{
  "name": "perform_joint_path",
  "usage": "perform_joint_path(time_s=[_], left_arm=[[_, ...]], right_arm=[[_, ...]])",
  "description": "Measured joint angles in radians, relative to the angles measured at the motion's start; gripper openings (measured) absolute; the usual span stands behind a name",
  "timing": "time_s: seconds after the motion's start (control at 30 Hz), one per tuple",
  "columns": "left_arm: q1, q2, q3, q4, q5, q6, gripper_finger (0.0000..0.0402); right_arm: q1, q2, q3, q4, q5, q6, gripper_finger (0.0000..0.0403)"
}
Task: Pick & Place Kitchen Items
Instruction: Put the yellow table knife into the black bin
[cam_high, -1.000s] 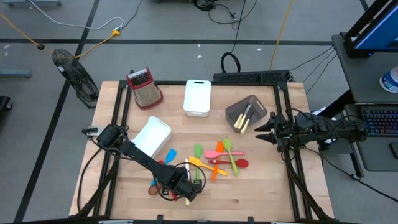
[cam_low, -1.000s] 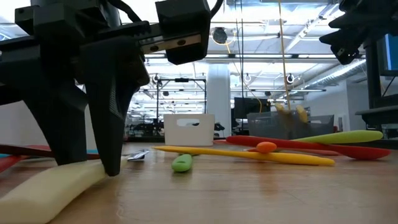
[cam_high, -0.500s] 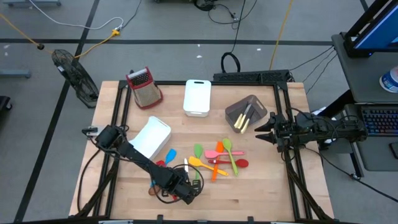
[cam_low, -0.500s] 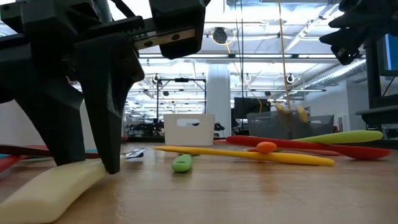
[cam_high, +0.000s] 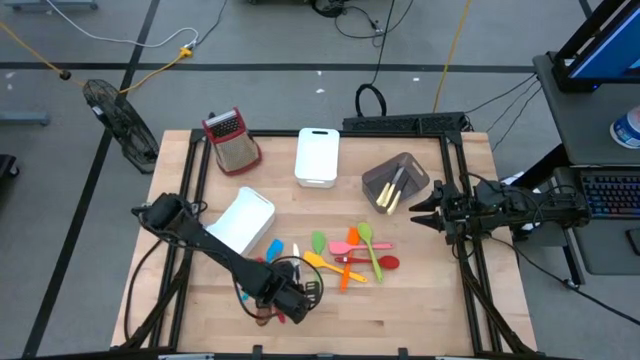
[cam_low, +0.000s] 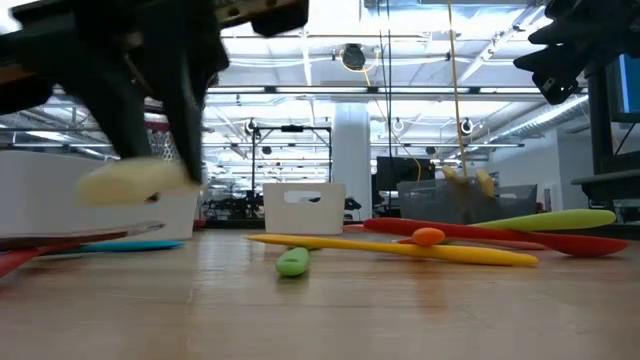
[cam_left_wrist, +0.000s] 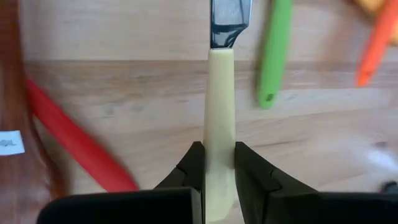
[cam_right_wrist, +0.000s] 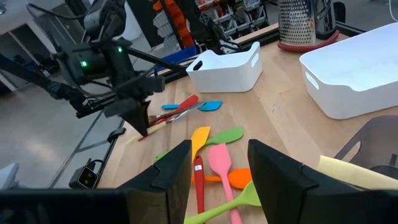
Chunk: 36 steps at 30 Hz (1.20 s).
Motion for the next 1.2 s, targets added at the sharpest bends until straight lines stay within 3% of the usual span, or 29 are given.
perform_joint_path(time_s=[0.23,0.53,0.8,1.2], left_arm=[[0.013,-0.038,0.002,0.050,-0.066,0.060,0.0043],[0.113,-0.049,0.003,0.321,-0.089,0.310,0.0043],[0.243,-0.049,0.004,0.524,0.080,0.534,0.0043],[0.436,-0.050,0.004,0.651,0.390,0.724,0.0043]], right_arm=[[0.000,0.000,0.000,0.004,-0.002,0.017,0.0153],[0.000,0.006,0.000,0.008,-0.002,0.078,0.0153],[0.000,0.006,0.000,0.008,-0.002,0.079,0.0153],[0.000,0.072,0.000,0.008,0.031,0.168,0.0153]])
